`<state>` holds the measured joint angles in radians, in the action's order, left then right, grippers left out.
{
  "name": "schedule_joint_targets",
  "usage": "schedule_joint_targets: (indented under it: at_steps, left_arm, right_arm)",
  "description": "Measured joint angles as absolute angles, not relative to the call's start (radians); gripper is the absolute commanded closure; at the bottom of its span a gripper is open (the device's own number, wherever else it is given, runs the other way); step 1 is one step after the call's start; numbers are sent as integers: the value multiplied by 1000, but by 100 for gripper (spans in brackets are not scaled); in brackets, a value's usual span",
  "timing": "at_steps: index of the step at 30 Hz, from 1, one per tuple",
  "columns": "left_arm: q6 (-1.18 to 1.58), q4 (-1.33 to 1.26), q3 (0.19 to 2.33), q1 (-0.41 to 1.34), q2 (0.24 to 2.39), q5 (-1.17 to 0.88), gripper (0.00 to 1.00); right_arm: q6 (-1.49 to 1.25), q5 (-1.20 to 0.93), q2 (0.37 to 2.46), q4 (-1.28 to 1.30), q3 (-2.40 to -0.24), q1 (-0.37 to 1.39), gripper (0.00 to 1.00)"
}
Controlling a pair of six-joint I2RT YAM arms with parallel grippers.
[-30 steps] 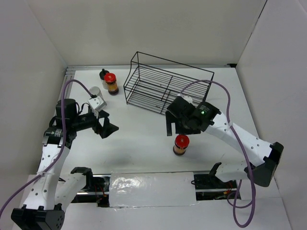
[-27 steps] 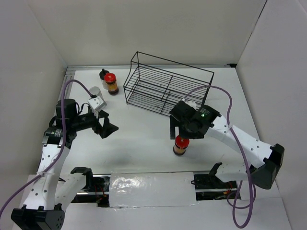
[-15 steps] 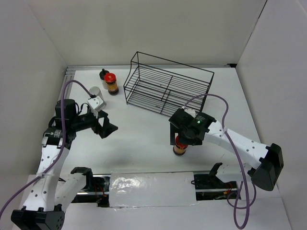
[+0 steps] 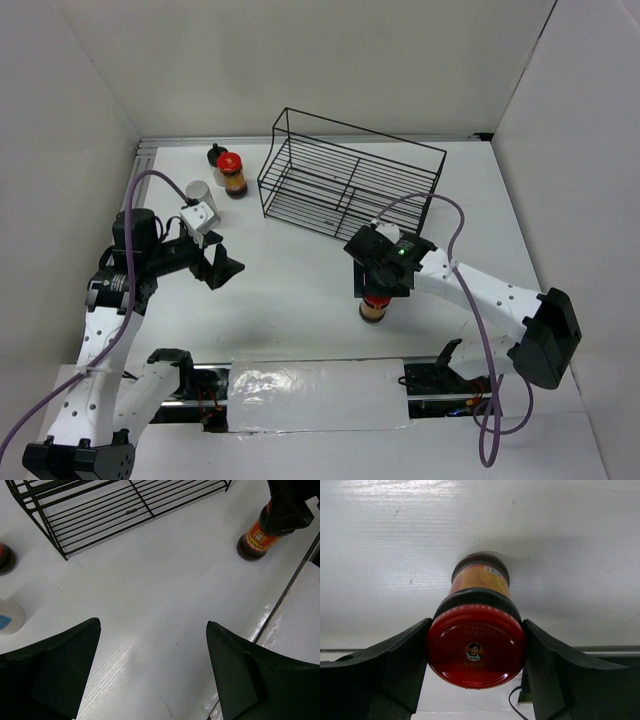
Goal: Organize the condiment bottles
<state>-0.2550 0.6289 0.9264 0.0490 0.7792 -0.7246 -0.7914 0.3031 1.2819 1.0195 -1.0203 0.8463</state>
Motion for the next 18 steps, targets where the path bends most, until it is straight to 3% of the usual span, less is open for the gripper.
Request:
schedule_joint_targets:
  at_steps: [2,5,8,18]
  left_arm:
    - [-257,628,926,49,779,-725,1]
    - [-258,627,926,49,779,-725,1]
    - [-259,624,926,49,779,-725,1]
    - [-259,616,926,49,781,-725,4]
  right_arm:
    - [-786,305,1294,1020,-1031,850,85]
    - [-759,310,1320,1026,-1060,874,100]
    - [-721,319,1369,1072,-1165,921,100]
    - [-569,389,1573,1187,-1898,953,100]
